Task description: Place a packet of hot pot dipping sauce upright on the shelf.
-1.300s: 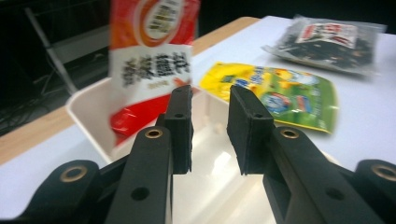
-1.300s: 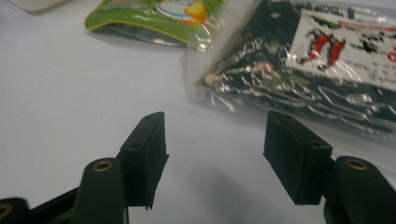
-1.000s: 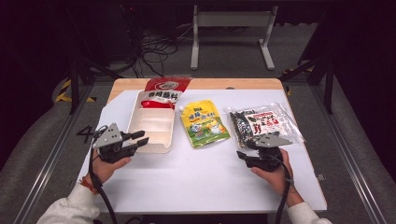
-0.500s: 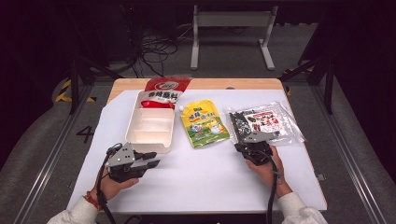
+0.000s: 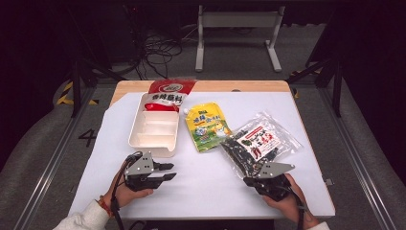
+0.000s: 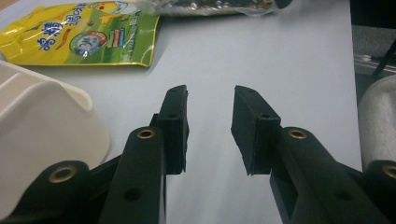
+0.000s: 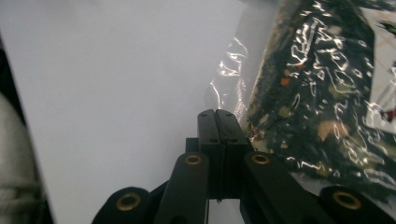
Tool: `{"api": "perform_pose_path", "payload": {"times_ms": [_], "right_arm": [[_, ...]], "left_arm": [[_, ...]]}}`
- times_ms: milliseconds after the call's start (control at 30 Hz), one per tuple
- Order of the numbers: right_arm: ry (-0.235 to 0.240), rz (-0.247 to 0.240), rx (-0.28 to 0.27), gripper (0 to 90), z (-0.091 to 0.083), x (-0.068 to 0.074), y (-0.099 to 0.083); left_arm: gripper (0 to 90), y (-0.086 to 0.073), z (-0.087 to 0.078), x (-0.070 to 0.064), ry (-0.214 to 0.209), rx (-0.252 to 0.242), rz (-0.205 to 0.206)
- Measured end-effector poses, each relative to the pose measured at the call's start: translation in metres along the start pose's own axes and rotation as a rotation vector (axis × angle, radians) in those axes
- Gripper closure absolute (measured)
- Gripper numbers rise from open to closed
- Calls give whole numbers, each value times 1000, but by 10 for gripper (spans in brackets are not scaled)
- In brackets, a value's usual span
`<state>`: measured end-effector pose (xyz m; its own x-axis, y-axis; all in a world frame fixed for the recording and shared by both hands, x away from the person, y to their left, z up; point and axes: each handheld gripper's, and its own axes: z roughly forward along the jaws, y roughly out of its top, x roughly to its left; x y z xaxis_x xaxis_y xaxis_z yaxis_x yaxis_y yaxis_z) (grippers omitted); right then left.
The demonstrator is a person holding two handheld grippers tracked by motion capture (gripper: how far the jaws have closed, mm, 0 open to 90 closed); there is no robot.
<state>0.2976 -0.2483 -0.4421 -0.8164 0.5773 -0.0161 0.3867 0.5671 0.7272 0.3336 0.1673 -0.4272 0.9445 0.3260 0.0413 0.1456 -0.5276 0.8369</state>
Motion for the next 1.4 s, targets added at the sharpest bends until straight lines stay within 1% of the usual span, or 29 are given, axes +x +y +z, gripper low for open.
{"api": "perform_pose_path", "payload": {"times_ms": [67, 133, 167, 200, 233, 267, 300, 367, 433, 467, 600, 633, 700, 733, 767, 800, 833, 900, 967, 1033, 1100, 1133, 1200, 1233, 1267, 1300, 1333, 1367, 1400], "right_arm": [[6, -3, 8, 900, -8, 3, -8], [4, 19, 8, 900, -16, 2, -17], [4, 19, 8, 900, -16, 2, -17], [-8, 36, 15, 892, -25, -2, -24], [-8, 36, 15, 892, -25, -2, -24], [-17, 42, 15, 888, -27, -4, -26], [-25, 55, 18, 880, -30, -7, -29], [-27, 74, 37, 871, -33, -11, -32], [-44, 74, 49, 866, -33, -14, -32], [-53, 71, 59, 865, -34, -14, -32], [-77, 74, 80, 865, -32, -18, -31], [-82, 80, 83, 864, -32, -19, -31], [-93, 86, 87, 863, -30, -22, -30], [-106, 99, 84, 841, -30, -24, -29], [-106, 99, 84, 841, -30, -24, -29], [-115, 106, 77, 812, -31, -25, -29], [-124, 118, 66, 782, -32, -26, -29], [-134, 136, 43, 735, -36, -27, -29], [-138, 149, 13, 688, -41, -27, -27], [-143, 148, -18, 641, -49, -26, -25], [-157, 150, -37, 620, -55, -24, -22], [-162, 148, -47, 620, -58, -24, -20], [-179, 167, -78, 635, -62, -23, -17], [-187, 177, -93, 665, -61, -21, -15], [-185, 167, -94, 719, -58, -19, -13], [-176, 150, -75, 767, -53, -16, -13], [-176, 150, -75, 767, -53, -16, -13], [-166, 128, -35, 792, -47, -14, -12], [-158, 123, -14, 828, -42, -13, -13]], "left_arm": [[665, 1, 1, 1, -5, 3, -1], [664, 1, 4, 1, -11, 4, -3], [664, 1, 4, 1, -11, 4, -3], [663, 2, 6, 1, -16, 10, 2], [659, 2, 6, 1, -16, 10, 2], [659, 2, 8, 0, -24, 6, -3], [652, 2, 9, 0, -34, 5, -11], [632, 2, 13, 1, -37, 15, -16], [614, 2, 17, 1, -44, 21, -26], [592, 2, 19, 2, -42, 25, -32], [489, 5, 32, 6, -58, 28, -75], [459, 7, 36, 7, -65, 29, -94], [350, 10, 44, 8, -51, 42, -110], [289, 11, 47, 7, -49, 42, -118], [289, 12, 52, 6, -61, 40, -140], [264, 14, 57, 4, -63, 49, -146], [239, 16, 60, 3, -54, 60, -140], [192, 18, 67, 1, -65, 65, -156], [178, 21, 72, -1, -66, 69, -157], [162, 22, 76, -1, -79, 67, -170], [162, 23, 80, 0, -77, 77, -173], [159, 23, 83, 0, -80, 79, -177], [156, 24, 88, 2, -93, 87, -187], [148, 24, 91, 2, -94, 91, -191], [147, 25, 94, 3, -102, 89, -200], [145, 26, 97, 5, -106, 92, -206], [140, 26, 97, 5, -106, 92, -206], [140, 26, 100, 5, -103, 98, -213], [136, 27, 103, 7, -103, 102, -214]]}}
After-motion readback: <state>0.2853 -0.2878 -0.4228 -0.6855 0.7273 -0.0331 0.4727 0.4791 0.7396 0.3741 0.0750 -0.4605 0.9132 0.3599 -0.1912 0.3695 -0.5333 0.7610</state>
